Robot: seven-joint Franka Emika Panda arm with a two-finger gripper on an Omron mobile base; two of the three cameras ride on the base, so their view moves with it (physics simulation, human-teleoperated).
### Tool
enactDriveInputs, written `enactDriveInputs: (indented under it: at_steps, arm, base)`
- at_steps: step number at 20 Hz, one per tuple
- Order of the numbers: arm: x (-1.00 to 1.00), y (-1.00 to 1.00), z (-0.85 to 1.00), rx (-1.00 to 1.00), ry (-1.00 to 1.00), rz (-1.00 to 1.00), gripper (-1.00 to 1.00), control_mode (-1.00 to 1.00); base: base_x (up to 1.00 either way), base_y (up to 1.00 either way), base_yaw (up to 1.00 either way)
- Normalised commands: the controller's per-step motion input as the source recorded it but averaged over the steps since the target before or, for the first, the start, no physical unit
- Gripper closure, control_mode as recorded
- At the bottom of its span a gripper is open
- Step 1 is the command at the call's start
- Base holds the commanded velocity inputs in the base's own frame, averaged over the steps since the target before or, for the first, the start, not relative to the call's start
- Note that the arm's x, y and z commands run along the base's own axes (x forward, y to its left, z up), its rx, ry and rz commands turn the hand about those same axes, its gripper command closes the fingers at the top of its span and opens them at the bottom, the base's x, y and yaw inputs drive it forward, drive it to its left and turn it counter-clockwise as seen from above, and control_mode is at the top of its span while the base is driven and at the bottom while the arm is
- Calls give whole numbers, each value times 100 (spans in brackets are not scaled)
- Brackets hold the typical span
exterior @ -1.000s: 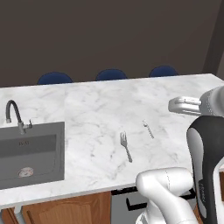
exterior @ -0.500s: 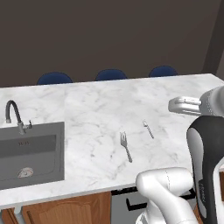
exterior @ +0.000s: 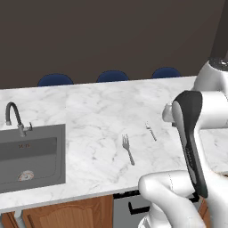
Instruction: Organize the utensils by type. Pick up the wooden spoons from the counter and place them in the open cabinet. Then pick up the metallic utensils from the counter and place them in the open drawer.
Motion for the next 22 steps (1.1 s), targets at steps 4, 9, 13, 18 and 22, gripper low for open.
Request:
enactDriveInputs:
  at_steps: [4, 9, 13, 18, 22]
  arm:
    - [41, -1, -58, 0, 32, 0, -100, -100]
    - [36, -10, -65, 0, 10, 0, -100, -100]
    - [44, -14, -51, 0, 1, 1, -100, -100]
    - [65, -11, -35, 0, 0, 3, -100, -100]
    - [76, -29, -27, 0, 0, 4, -100, -100]
  base:
    - [0, 0, 0]
    - [0, 0, 0]
    - [0, 0, 0]
    - [0, 0, 0]
    - [0, 0, 0]
